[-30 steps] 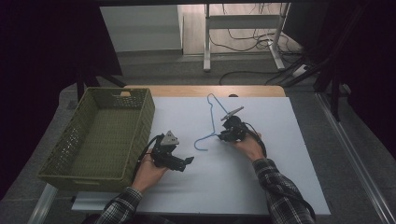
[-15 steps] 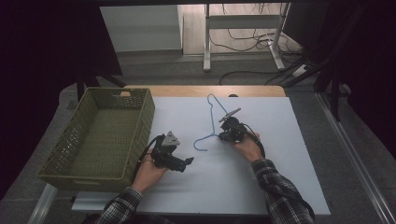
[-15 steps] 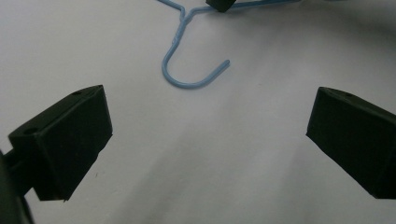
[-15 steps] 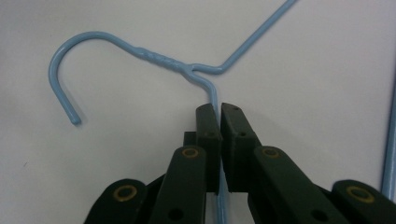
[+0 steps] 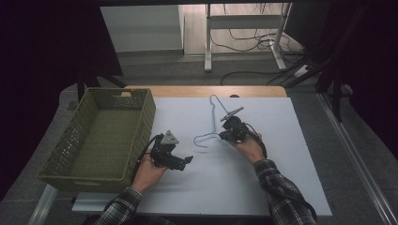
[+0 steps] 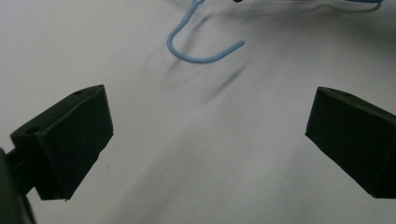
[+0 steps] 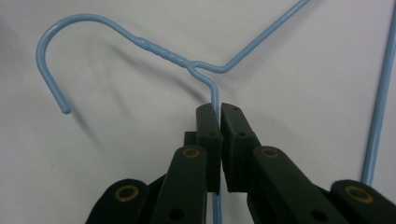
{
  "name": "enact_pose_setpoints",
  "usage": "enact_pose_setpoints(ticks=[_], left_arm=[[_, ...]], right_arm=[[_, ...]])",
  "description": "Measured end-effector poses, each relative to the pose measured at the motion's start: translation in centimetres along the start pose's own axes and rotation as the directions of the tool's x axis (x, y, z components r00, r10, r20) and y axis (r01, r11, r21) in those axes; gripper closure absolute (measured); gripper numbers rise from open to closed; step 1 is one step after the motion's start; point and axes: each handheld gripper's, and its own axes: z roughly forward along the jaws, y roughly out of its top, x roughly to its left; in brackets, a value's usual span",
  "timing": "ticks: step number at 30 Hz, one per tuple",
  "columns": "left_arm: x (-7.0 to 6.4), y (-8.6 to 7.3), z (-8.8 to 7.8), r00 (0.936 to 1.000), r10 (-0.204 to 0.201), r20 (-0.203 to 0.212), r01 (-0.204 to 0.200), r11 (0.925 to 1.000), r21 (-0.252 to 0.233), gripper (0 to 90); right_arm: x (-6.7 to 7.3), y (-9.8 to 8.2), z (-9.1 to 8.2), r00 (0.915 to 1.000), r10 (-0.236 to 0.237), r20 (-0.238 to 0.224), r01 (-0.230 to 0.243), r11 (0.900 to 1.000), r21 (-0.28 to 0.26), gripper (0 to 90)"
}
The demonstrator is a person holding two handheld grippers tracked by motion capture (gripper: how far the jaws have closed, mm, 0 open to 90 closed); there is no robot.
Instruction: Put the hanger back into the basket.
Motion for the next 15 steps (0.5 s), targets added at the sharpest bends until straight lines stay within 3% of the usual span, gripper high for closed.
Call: enact_pose_setpoints(ticks=[6, 7, 9, 11, 13, 15], left_arm=[[0.5, 0.5, -0.2, 0.9983, -0.045, 0.038, 0.045, 0.9989, -0.010, 6.2], [0.5, 0.5, -0.3, 0.9991, -0.034, 0.027, 0.034, 0.9994, -0.011, 13.8], [0.7, 0.7, -0.3, 0.9991, -0.036, 0.023, 0.036, 0.9993, -0.011, 38.2], [1.1, 1.1, 0.2, 0.9960, -0.045, 0.077, 0.046, 0.9989, -0.009, 65.7], [1.2, 1.6, 1.1, 0.9958, -0.020, 0.089, 0.018, 0.9996, 0.020, 80.6], [1.2, 1.9, 2.2, 0.9971, 0.007, 0.075, -0.010, 0.9990, 0.043, 85.3]], right_arm=[[0.4, 0.1, -0.8, 1.0000, 0.000, -0.006, 0.000, 1.000, -0.021, 86.7], [0.4, 0.1, -0.9, 1.0000, 0.000, -0.006, 0.000, 1.000, -0.024, 86.8], [0.5, 0.2, -1.0, 1.0000, -0.004, -0.006, 0.004, 1.000, -0.028, 86.8], [0.5, 0.2, -1.2, 1.0000, 0.000, -0.006, 0.000, 0.999, -0.032, 86.8], [0.6, 0.2, -1.3, 1.0000, 0.003, -0.009, -0.003, 0.999, -0.036, 86.7], [0.6, 0.2, -1.4, 0.9999, 0.001, -0.011, -0.001, 0.999, -0.040, 86.7]])
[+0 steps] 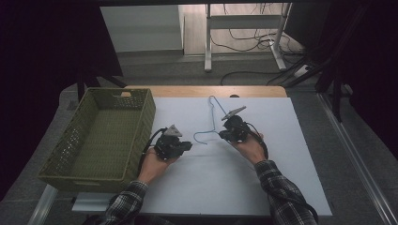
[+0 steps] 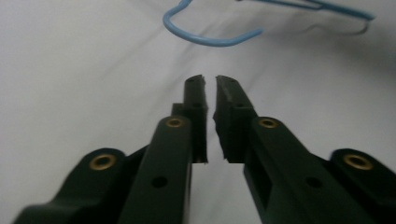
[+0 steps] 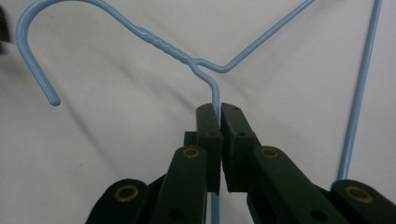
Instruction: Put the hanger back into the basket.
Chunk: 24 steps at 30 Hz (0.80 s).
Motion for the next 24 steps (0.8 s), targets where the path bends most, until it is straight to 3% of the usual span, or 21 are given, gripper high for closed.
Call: enact_pose_setpoints(ticks=[5, 10, 14, 17, 19, 21, 24], left_arm=[[0.4, 0.6, 2.1, 0.9999, 0.011, 0.006, -0.011, 0.9999, 0.002, 85.5], [0.5, 0.8, 2.7, 0.9995, 0.016, 0.028, -0.016, 0.9998, -0.013, 84.5], [0.4, 1.0, 2.7, 0.9993, 0.018, 0.034, -0.017, 0.9996, -0.020, 83.2], [0.2, 1.2, 2.6, 0.9990, 0.033, 0.029, -0.033, 0.9993, -0.017, 81.9], [0.1, 1.2, 2.6, 0.9992, 0.031, 0.026, -0.030, 0.9993, -0.024, 81.4], [0.0, 1.3, 2.5, 0.9990, 0.034, 0.029, -0.034, 0.9991, -0.025, 81.2], [-0.2, 1.4, 2.4, 0.9987, 0.039, 0.032, -0.038, 0.9987, -0.032, 80.7]], right_arm=[[0.1, -0.1, 0.0, 0.9999, 0.001, -0.010, -0.001, 1.000, 0.001, 86.7], [0.1, -0.3, 0.2, 0.9997, 0.001, -0.022, 0.000, 1.000, 0.005, 85.5], [-0.1, -0.2, -0.3, 0.9997, 0.015, -0.019, -0.015, 1.000, -0.008, 65.8], [-0.1, 0.0, -0.1, 0.9997, 0.019, -0.018, -0.019, 1.000, -0.004, 62.6], [0.2, 0.1, 0.6, 0.9996, 0.017, -0.022, -0.016, 1.000, 0.015, 63.2], [0.5, 0.1, 1.4, 0.9999, -0.008, 0.005, 0.008, 0.999, 0.040, 67.4], [0.8, 0.2, 1.9, 0.9993, -0.022, 0.029, 0.020, 0.998, 0.054, 82.9]])
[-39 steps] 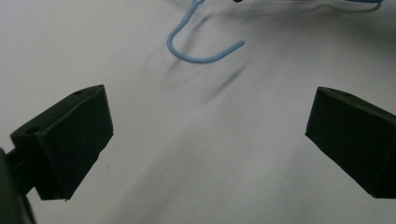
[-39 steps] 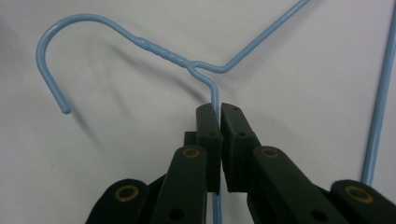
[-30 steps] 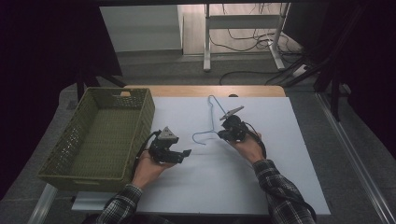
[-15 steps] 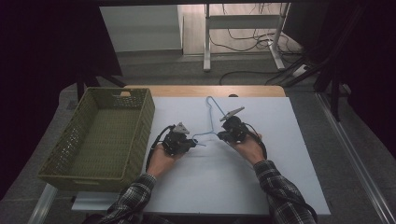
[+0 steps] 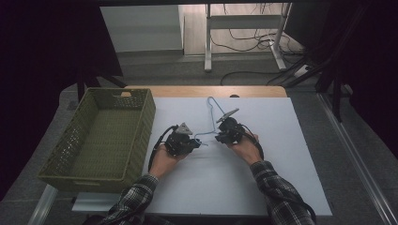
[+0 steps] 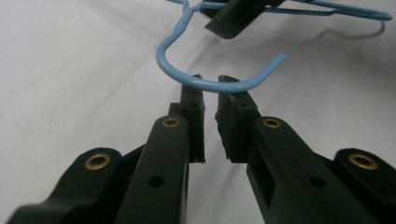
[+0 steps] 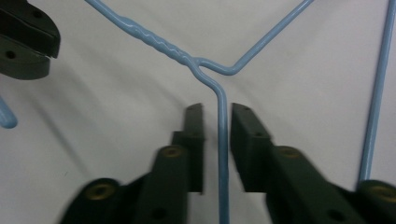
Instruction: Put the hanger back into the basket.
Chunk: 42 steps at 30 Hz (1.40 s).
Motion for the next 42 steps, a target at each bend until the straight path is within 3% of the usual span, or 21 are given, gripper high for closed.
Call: enact_pose_setpoints(ticks=[3, 5, 11, 12, 15, 17, 21, 26, 29, 32, 35, 39, 40, 42], left_arm=[[-0.2, 0.1, -0.1, 1.0000, 0.001, -0.001, -0.001, 0.9999, -0.012, 76.6], [-0.1, 0.2, -0.4, 0.9999, 0.006, -0.009, -0.006, 0.9999, -0.014, 70.8], [0.3, 0.5, -1.8, 0.9997, -0.024, -0.008, 0.024, 0.9975, -0.067, 47.2], [0.4, 0.8, -2.7, 0.9997, -0.023, 0.005, 0.023, 0.9943, -0.104, 44.3], [0.2, 1.6, -3.9, 0.9998, -0.012, 0.013, 0.014, 0.9859, -0.167, 44.2], [0.1, 1.9, -4.1, 0.9999, -0.008, 0.013, 0.010, 0.9828, -0.184, 45.4], [-0.7, 3.2, -4.1, 0.9989, 0.046, -0.009, -0.047, 0.9704, -0.237, 50.1], [-1.0, 3.8, -3.6, 0.9970, 0.070, -0.033, -0.076, 0.9661, -0.247, 56.9], [-1.0, 3.7, -3.7, 0.9971, 0.072, -0.025, -0.076, 0.9567, -0.281, 66.5], [-1.1, 3.8, -3.9, 0.9965, 0.080, -0.023, -0.083, 0.9515, -0.296, 82.5], [-1.2, 3.9, -4.3, 0.9948, 0.097, -0.031, -0.102, 0.9458, -0.308, 85.1], [-1.5, 4.3, -4.7, 0.9950, 0.091, -0.042, -0.099, 0.9459, -0.309, 85.4], [-1.7, 4.7, -4.9, 0.9945, 0.084, -0.062, -0.099, 0.9492, -0.299, 85.5], [-1.7, 5.0, -5.2, 0.9961, 0.066, -0.058, -0.080, 0.9532, -0.292, 85.4]], right_arm=[[0.2, 0.1, -0.2, 0.9994, -0.019, 0.029, 0.019, 1.000, 0.004, 86.5], [0.3, 0.2, -0.8, 0.9984, -0.034, 0.046, 0.035, 0.999, -0.021, 86.7], [0.0, 0.7, -3.0, 0.9999, 0.008, -0.012, -0.009, 0.996, -0.093, 86.9], [0.0, 0.7, -3.8, 0.9989, 0.022, -0.041, -0.027, 0.993, -0.118, 87.0], [0.1, 0.9, -4.8, 0.9960, 0.038, -0.081, -0.050, 0.988, -0.147, 86.9], [0.2, 0.9, -5.1, 0.9950, 0.040, -0.092, -0.053, 0.987, -0.153, 86.9], [0.9, 1.4, -5.6, 0.9913, 0.034, -0.127, -0.054, 0.986, -0.155, 86.9], [1.7, 1.6, -5.4, 0.9880, 0.022, -0.153, -0.045, 0.988, -0.148, 86.9], [2.0, 1.6, -5.3, 0.9859, 0.013, -0.167, -0.036, 0.989, -0.141, 86.8], [2.3, 1.7, -5.2, 0.9832, 0.010, -0.182, -0.036, 0.989, -0.141, 86.8], [2.5, 1.8, -5.2, 0.9812, 0.001, -0.193, -0.031, 0.988, -0.151, 86.6], [2.6, 2.0, -5.7, 0.9842, -0.002, -0.177, -0.029, 0.985, -0.171, 82.2], [2.7, 2.0, -6.0, 0.9883, -0.002, -0.153, -0.026, 0.983, -0.180, 76.4], [3.0, 2.1, -6.6, 0.9939, -0.013, -0.110, -0.009, 0.981, -0.194, 71.7]])
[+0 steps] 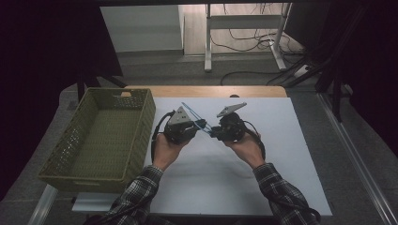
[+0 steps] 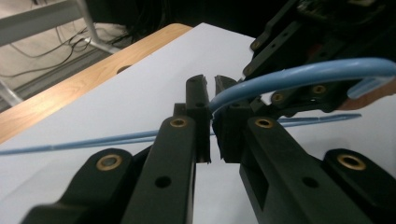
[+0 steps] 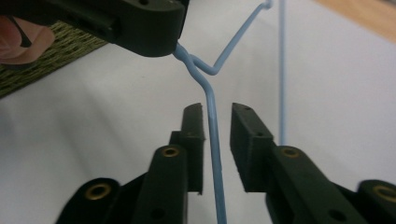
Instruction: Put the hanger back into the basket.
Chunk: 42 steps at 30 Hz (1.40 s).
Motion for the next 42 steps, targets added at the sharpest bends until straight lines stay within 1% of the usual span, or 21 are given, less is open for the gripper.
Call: enact_pose_setpoints(ticks=[2, 4, 6, 7, 9, 13, 16, 17, 18, 19, 20, 22, 24, 25, 26, 27, 30, 31, 34, 39, 42], left_arm=[[0.0, 0.3, -0.1, 0.9994, -0.034, 0.003, 0.034, 0.9994, 0.005, 85.4], [-0.3, 0.6, -0.2, 0.9992, -0.039, 0.001, 0.039, 0.9992, 0.011, 85.4], [-0.6, 1.0, -0.2, 0.9992, -0.038, -0.014, 0.038, 0.9988, 0.031, 85.1], [-0.7, 1.1, -0.3, 0.9990, -0.039, -0.020, 0.040, 0.9986, 0.036, 84.9], [-0.6, 1.3, -0.5, 0.9993, -0.031, -0.019, 0.032, 0.9987, 0.040, 82.8], [-0.2, 1.3, -1.3, 0.9995, -0.021, -0.022, 0.022, 0.9982, 0.056, 57.4], [0.3, 1.0, -2.1, 0.9987, -0.049, 0.015, 0.048, 0.9952, 0.085, 43.2], [0.3, 1.0, -2.1, 0.9987, -0.049, 0.015, 0.048, 0.9952, 0.085, 39.2], [0.4, 0.6, -2.6, 0.9984, -0.046, 0.032, 0.042, 0.9927, 0.113, 35.4], [0.4, 0.6, -2.6, 0.9984, -0.046, 0.032, 0.042, 0.9927, 0.113, 31.8], [0.3, 0.3, -3.1, 0.9995, -0.016, 0.029, 0.011, 0.9881, 0.153, 29.8], [0.2, 0.0, -3.5, 0.9986, 0.010, 0.051, -0.020, 0.9834, 0.180, 31.3], [0.2, -0.1, -3.7, 0.9967, 0.046, 0.066, -0.060, 0.9747, 0.215, 38.9], [0.2, -0.1, -3.7, 0.9967, 0.046, 0.066, -0.060, 0.9747, 0.215, 41.6], [0.2, 0.0, -3.8, 0.9924, 0.080, 0.094, -0.101, 0.9647, 0.243, 44.0], [0.3, 0.2, -3.8, 0.9898, 0.090, 0.110, -0.116, 0.9589, 0.259, 45.6], [0.4, 0.6, -3.6, 0.9812, 0.099, 0.166, -0.143, 0.9489, 0.282, 42.8], [0.5, 0.7, -3.5, 0.9756, 0.099, 0.196, -0.155, 0.9442, 0.291, 41.0], [0.6, 0.9, -3.0, 0.9652, 0.116, 0.234, -0.190, 0.9276, 0.322, 39.0], [0.9, 1.1, -2.2, 0.9581, 0.150, 0.244, -0.232, 0.9045, 0.358, 50.1], [0.8, 1.1, -1.9, 0.9462, 0.172, 0.274, -0.270, 0.8874, 0.374, 56.9]], right_arm=[[0.4, 0.1, -0.4, 0.9994, -0.019, 0.031, 0.019, 1.000, -0.010, 70.3], [0.8, 0.1, -0.4, 0.9968, -0.047, 0.064, 0.047, 0.999, -0.006, 73.5], [1.3, 0.0, -0.3, 0.9891, -0.093, 0.114, 0.095, 0.995, -0.008, 78.9], [1.6, 0.0, -0.3, 0.9864, -0.110, 0.122, 0.112, 0.994, -0.009, 83.7], [2.3, 0.0, -0.3, 0.9770, -0.157, 0.145, 0.159, 0.987, -0.005, 86.4], [2.4, 0.1, -0.5, 0.9859, -0.141, 0.091, 0.141, 0.990, 0.006, 86.8], [1.9, 0.1, -1.4, 0.9952, -0.096, 0.021, 0.096, 0.995, -0.011, 86.9], [1.9, 0.1, -1.4, 0.9952, -0.096, 0.021, 0.096, 0.995, -0.011, 86.9], [1.7, 0.1, -2.0, 0.9968, -0.076, -0.024, 0.076, 0.997, -0.022, 86.9], [1.7, 0.0, -2.3, 0.9967, -0.072, -0.037, 0.071, 0.997, -0.019, 86.9], [1.7, 0.0, -2.6, 0.9961, -0.073, -0.049, 0.072, 0.997, -0.018, 86.9], [1.8, -0.2, -3.1, 0.9948, -0.079, -0.065, 0.078, 0.997, -0.011, 86.8], [1.9, -0.4, -3.5, 0.9927, -0.080, -0.090, 0.080, 0.997, -0.008, 86.9], [1.9, -0.6, -3.7, 0.9916, -0.082, -0.100, 0.081, 0.997, -0.007, 86.9], [1.9, -0.6, -3.9, 0.9904, -0.079, -0.114, 0.079, 0.997, -0.008, 86.9], [2.0, -0.7, -4.1, 0.9887, -0.075, -0.130, 0.075, 0.997, -0.009, 86.9], [2.1, -0.9, -4.5, 0.9841, -0.075, -0.161, 0.075, 0.997, -0.011, 86.9], [2.1, -1.0, -4.7, 0.9826, -0.074, -0.170, 0.073, 0.997, -0.010, 86.9], [2.3, -1.0, -4.8, 0.9768, -0.072, -0.201, 0.072, 0.997, -0.007, 86.8], [2.6, -1.1, -4.9, 0.9670, -0.078, -0.242, 0.079, 0.997, -0.005, 86.9], [2.7, -1.1, -4.8, 0.9607, -0.088, -0.264, 0.090, 0.996, -0.003, 86.9]])
